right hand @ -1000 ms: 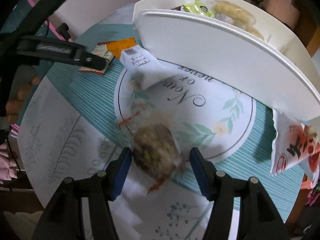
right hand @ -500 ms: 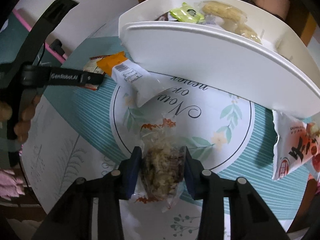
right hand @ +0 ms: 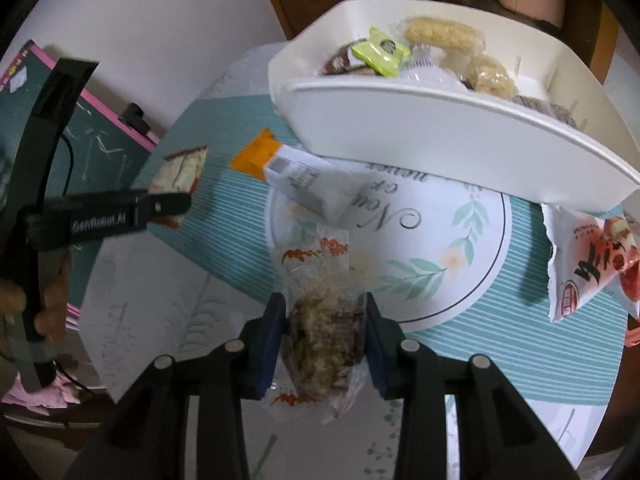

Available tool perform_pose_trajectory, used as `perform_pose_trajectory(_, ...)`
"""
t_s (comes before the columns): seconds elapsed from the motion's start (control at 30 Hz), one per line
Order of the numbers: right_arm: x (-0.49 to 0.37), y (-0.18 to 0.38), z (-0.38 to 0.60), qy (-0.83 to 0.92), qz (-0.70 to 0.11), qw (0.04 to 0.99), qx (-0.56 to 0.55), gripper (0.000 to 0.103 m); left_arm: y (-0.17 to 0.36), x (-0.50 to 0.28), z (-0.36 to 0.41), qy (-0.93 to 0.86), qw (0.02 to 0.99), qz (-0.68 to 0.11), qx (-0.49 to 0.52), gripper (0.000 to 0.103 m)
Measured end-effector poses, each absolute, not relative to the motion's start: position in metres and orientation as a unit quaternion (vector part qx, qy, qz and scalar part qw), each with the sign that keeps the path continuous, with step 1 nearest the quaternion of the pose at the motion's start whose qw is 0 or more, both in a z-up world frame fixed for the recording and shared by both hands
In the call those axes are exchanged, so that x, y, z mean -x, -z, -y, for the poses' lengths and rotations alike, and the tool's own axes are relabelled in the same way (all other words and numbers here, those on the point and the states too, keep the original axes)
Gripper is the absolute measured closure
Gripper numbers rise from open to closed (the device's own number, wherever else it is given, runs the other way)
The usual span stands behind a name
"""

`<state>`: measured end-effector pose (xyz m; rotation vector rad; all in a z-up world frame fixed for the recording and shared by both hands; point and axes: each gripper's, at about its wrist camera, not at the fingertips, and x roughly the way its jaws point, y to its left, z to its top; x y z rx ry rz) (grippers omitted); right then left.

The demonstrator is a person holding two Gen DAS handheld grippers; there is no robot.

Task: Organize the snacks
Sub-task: 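Lift both held snacks over the white tray and release them inside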

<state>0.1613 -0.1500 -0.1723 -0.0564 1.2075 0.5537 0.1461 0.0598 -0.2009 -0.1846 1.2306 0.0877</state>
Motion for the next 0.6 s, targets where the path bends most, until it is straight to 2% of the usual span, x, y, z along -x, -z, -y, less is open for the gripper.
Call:
perform_pose_trajectory(0.27,-0.151,0.125,0.159,-0.263,-0.523,0.811,-0.008,0.066,0.142,-0.137,-0.019,0.025,0.842,-0.532,0.09,0.058)
perform_pose_trajectory(0.6,-0.184,0.038,0.209,-0.21,-0.441,0.87,-0.066,0.066,0.053,-0.173,0.025,0.067,0.889,-0.45,0.051,0.058)
